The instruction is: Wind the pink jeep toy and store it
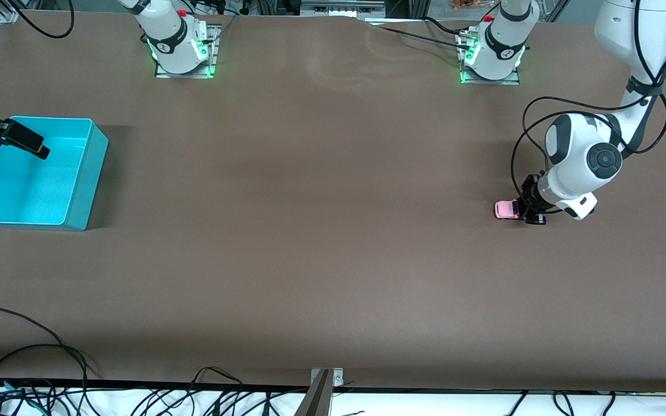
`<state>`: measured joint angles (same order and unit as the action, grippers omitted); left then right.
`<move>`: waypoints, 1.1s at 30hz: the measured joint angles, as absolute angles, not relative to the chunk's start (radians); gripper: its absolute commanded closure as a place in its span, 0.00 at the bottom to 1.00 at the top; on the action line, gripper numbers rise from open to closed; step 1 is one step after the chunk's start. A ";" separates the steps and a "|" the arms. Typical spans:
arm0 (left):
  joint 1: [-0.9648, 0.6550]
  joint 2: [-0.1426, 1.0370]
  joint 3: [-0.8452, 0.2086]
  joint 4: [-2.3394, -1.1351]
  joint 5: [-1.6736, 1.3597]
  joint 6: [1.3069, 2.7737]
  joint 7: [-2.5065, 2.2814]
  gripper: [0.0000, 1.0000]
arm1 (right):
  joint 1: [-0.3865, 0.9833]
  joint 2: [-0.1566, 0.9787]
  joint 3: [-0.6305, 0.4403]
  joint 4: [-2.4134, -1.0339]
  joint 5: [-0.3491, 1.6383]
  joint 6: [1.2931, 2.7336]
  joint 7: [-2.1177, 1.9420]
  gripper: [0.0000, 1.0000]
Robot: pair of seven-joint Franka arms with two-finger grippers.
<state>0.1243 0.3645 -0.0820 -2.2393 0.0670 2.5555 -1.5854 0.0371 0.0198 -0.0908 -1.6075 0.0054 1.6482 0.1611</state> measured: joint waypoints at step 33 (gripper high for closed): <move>0.304 0.403 -0.082 -2.185 0.226 2.559 -1.554 0.78 | 0.037 0.020 -0.092 -1.608 0.005 1.650 0.161 0.00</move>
